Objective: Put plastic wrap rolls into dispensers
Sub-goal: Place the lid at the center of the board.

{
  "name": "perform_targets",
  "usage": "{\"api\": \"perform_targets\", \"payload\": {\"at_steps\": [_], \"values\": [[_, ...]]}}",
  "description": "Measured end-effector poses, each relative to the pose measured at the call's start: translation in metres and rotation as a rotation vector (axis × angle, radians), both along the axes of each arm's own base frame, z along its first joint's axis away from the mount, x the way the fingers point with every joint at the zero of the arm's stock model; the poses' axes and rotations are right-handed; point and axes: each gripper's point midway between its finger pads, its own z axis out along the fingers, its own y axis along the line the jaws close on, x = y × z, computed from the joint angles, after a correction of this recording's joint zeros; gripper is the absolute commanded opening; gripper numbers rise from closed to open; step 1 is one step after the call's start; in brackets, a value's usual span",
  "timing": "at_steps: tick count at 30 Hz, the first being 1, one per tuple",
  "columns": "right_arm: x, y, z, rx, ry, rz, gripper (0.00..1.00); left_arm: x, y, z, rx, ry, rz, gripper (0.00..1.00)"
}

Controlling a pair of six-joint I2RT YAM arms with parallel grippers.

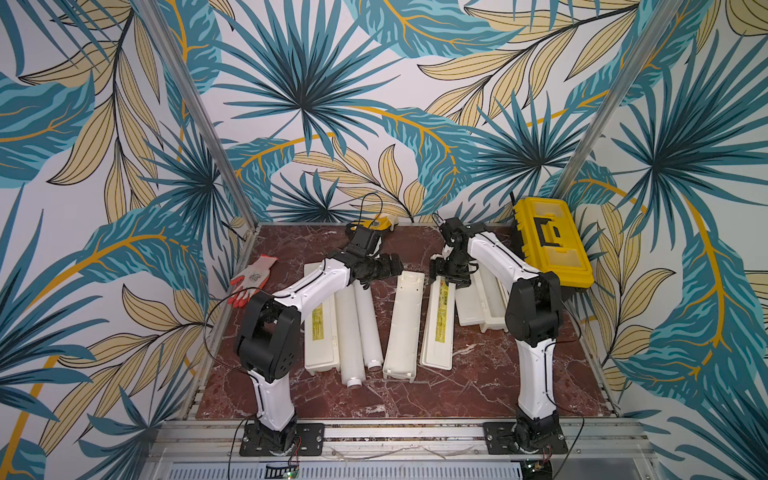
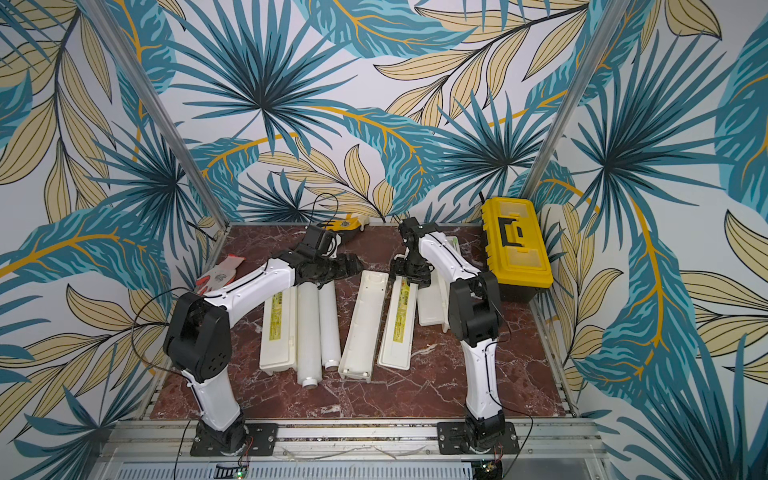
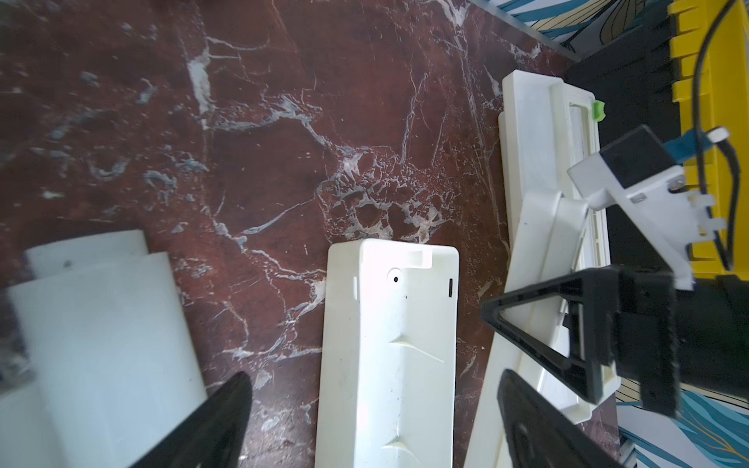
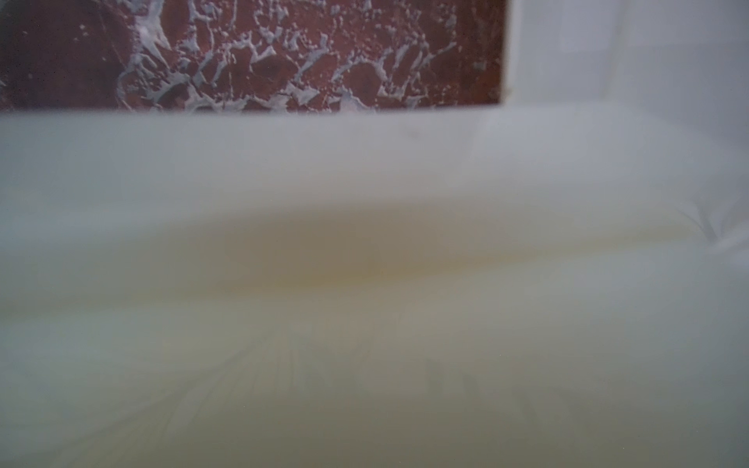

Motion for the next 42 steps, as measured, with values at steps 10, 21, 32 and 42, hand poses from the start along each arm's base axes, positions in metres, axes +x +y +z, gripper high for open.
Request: {"api": "perform_targets", "payload": {"at_steps": [10,21,32,42], "values": [[0.021,0.007,-0.044,-0.018,0.039,-0.024,0.57,-0.039,0.050,-0.050,0.118,0.178,0.097,0.91],[0.034,0.009,-0.046,-0.031,0.020,-0.017,0.70,-0.056,0.053,-0.062,0.134,0.268,0.173,0.91],[0.019,0.013,-0.043,-0.061,0.014,0.044,0.83,-0.069,0.050,-0.076,0.157,0.322,0.182,0.91],[0.003,0.025,-0.019,-0.078,-0.026,0.096,0.71,-0.075,0.051,-0.082,0.170,0.337,0.180,0.91]]}}
